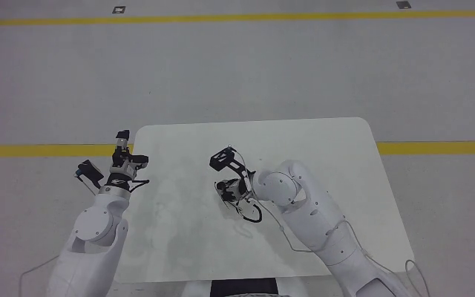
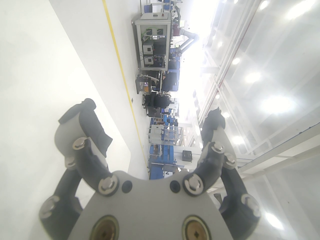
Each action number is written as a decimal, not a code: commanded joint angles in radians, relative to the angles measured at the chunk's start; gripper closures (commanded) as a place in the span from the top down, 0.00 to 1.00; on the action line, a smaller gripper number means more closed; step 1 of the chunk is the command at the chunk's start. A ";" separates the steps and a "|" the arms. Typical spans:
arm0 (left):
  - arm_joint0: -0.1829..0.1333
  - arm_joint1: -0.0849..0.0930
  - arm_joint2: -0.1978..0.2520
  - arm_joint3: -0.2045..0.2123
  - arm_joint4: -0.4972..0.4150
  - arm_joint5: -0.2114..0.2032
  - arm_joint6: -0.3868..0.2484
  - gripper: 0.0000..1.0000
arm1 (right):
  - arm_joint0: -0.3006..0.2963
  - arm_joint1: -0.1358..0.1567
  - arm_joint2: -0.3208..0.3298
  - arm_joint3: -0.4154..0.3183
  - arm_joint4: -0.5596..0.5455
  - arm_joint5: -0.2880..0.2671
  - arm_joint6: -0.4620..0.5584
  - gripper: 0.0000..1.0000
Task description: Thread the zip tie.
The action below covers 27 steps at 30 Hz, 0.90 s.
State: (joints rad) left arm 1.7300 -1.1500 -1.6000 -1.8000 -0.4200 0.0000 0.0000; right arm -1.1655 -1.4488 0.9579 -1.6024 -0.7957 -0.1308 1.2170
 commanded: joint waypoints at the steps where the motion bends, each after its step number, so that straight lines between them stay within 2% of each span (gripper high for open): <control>1: 0.000 0.000 0.000 0.000 0.000 0.000 0.000 1.00 | 0.000 0.000 0.000 0.000 0.000 0.000 0.000 0.00; 12: 0.000 0.000 0.000 0.000 0.000 0.000 0.000 1.00 | -0.032 -0.004 0.058 0.057 0.226 0.008 -0.311 0.00; 15: 0.000 0.000 0.000 0.000 0.000 0.000 0.000 1.00 | -0.032 -0.008 0.067 0.084 0.305 -0.017 -0.388 0.00; 18: 0.000 0.000 0.000 0.000 0.000 0.000 0.000 1.00 | -0.028 -0.014 0.070 0.111 0.408 -0.069 -0.464 0.00; 20: 0.000 0.000 0.000 0.000 0.000 0.000 0.000 1.00 | -0.012 -0.018 0.063 0.134 0.455 -0.104 -0.496 0.00; 27: 0.000 0.000 0.000 0.000 0.000 0.000 0.000 1.00 | 0.000 -0.020 0.060 0.145 0.458 -0.107 -0.517 0.00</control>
State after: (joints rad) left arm 1.7300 -1.1500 -1.6000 -1.8000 -0.4200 0.0000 0.0000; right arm -1.1651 -1.4686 1.0177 -1.4572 -0.3379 -0.2383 0.7002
